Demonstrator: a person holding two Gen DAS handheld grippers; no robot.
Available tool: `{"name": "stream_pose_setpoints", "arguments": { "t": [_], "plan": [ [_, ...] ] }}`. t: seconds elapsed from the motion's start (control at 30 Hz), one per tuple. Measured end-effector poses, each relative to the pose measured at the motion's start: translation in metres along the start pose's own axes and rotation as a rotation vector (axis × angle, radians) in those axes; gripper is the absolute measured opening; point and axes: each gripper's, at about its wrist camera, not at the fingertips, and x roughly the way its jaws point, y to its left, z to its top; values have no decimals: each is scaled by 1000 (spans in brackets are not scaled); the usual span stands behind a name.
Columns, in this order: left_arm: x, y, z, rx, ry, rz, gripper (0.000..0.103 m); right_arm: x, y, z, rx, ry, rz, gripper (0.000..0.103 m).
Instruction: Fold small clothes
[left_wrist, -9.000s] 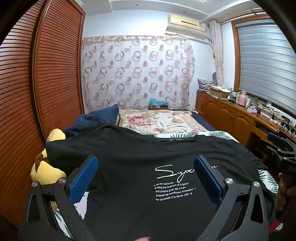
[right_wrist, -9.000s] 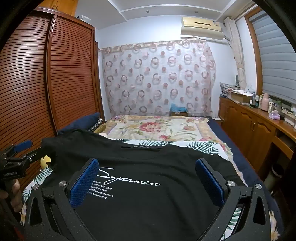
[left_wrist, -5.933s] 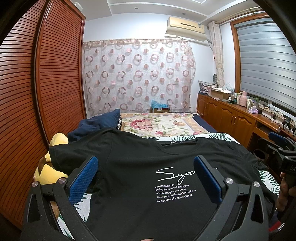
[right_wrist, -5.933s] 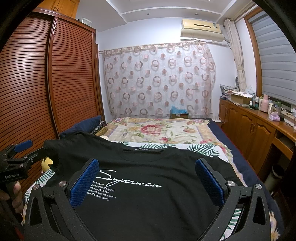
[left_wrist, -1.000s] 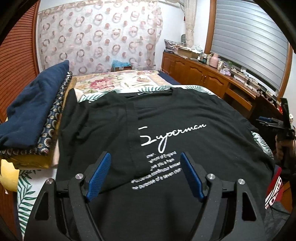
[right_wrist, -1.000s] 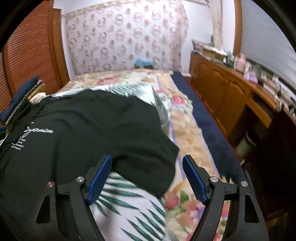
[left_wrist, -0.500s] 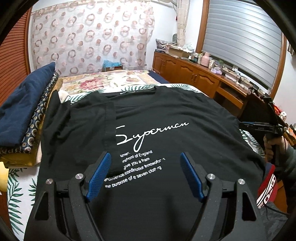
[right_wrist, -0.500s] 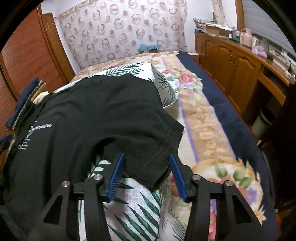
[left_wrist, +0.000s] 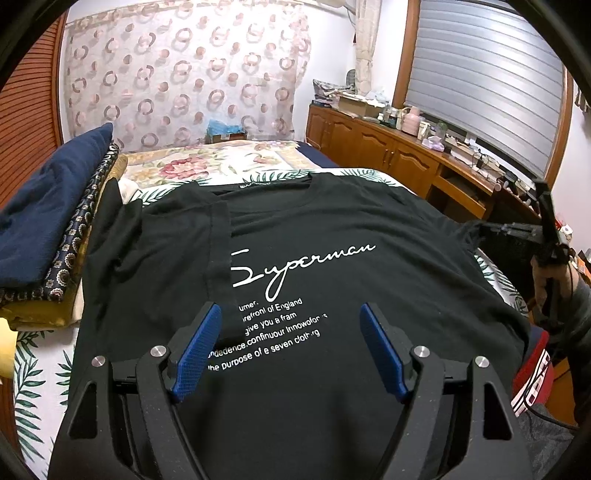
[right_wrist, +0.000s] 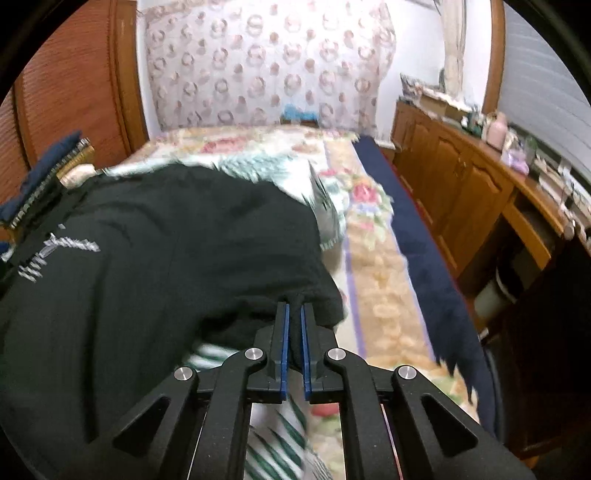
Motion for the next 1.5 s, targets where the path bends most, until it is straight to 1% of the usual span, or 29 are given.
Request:
{"name": "stream_pose_setpoints", "arguments": {
  "t": [0.1,0.2,0.27,0.37,0.5,0.6,0.67,0.77,0.8,0.83,0.9,0.93,0.97,1.03,1.1,1.17,1.23,1.27,1.33,1.37,1.4,1.47,1.5],
  "plan": [
    [0,2,0,-5,-3,2,78,-14,18,8,-34,-65,35,5],
    [0,4,1,-10,-6,2,78,-28,46,13,-81,-107,102,5],
    [0,3,1,-10,-6,2,78,-27,68,10,-93,-82,144,5],
    [-2,4,1,-11,-9,0,78,-20,98,-8,-135,-47,212,5],
    [-5,3,3,-5,-16,1,78,-7,113,-32,-148,0,224,5],
    [-7,1,3,-6,-22,-5,78,-3,112,-44,-140,16,225,5],
    [-8,-1,3,-4,-22,-9,78,-2,109,-49,-135,23,210,9],
    [-9,-4,4,0,-25,-19,78,-11,106,-51,-116,23,203,18],
    [-9,-6,5,3,-27,-24,78,-18,105,-45,-111,21,200,27],
    [-9,-7,6,4,-29,-27,78,-23,103,-45,-109,15,196,39],
    [-10,-11,10,8,-37,-43,78,-33,99,-44,-110,-6,180,51],
    [-9,-12,11,11,-39,-47,78,-36,95,-39,-108,-16,169,54],
    [-9,-14,13,15,-40,-48,78,-41,92,-40,-100,-23,150,55],
    [-7,-18,16,25,-43,-50,78,-38,85,-39,-79,-20,109,55],
    [-5,-21,19,35,-42,-53,78,-26,76,-35,-63,-10,75,55],
    [-2,-24,20,45,-40,-52,78,-10,67,-35,-35,20,48,55],
    [0,-26,21,53,-36,-51,78,8,59,-37,-7,54,50,55],
    [1,-27,21,55,-34,-53,78,22,66,-28,0,72,57,55],
    [3,-28,20,54,-29,-55,78,35,65,-30,13,109,74,55],
    [3,-27,19,54,-25,-56,78,38,65,-26,12,121,81,55],
    [4,-27,18,55,-22,-55,78,40,66,-25,8,130,89,51],
    [4,-27,16,52,-16,-53,78,46,73,-24,-17,130,82,48],
    [4,-26,16,50,-14,-53,78,47,74,-22,-26,129,87,40]
  ]
}}
